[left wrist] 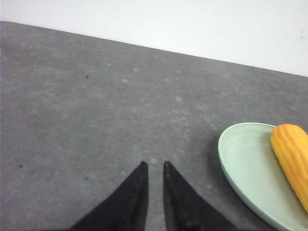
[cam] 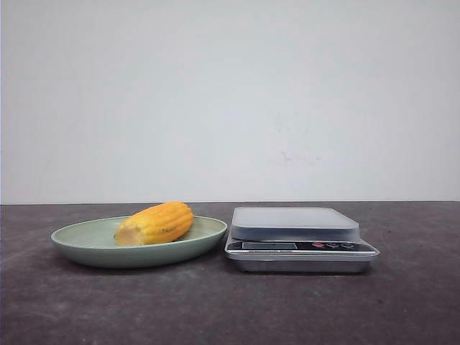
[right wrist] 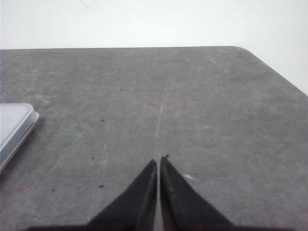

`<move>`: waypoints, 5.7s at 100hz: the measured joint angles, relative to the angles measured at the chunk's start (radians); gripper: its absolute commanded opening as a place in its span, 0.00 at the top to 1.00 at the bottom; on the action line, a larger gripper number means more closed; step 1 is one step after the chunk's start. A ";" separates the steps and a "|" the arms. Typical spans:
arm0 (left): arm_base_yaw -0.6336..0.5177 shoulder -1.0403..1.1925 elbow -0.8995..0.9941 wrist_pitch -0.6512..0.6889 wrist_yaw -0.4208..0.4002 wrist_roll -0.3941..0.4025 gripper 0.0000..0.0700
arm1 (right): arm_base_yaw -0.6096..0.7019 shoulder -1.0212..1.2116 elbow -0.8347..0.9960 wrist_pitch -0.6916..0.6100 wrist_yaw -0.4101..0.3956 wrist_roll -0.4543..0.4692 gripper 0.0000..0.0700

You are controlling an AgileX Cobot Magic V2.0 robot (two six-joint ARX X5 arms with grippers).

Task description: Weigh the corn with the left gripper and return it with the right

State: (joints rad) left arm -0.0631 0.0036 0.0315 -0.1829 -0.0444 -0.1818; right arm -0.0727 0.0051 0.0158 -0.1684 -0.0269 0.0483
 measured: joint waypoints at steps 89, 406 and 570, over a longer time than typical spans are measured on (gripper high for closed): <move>0.000 0.000 0.000 0.000 0.000 0.000 0.98 | 0.000 0.000 0.000 0.000 0.000 0.000 1.00; -0.396 1.159 0.816 0.035 0.227 -0.089 0.28 | 0.050 0.618 0.948 -0.365 -0.381 0.201 0.31; -0.520 1.621 0.816 0.195 -0.056 -0.108 0.33 | 0.090 0.649 0.948 -0.422 -0.389 0.132 0.31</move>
State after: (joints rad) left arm -0.5831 1.6245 0.8478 0.0124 -0.1005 -0.2897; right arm 0.0177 0.6544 0.9638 -0.5900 -0.4164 0.1802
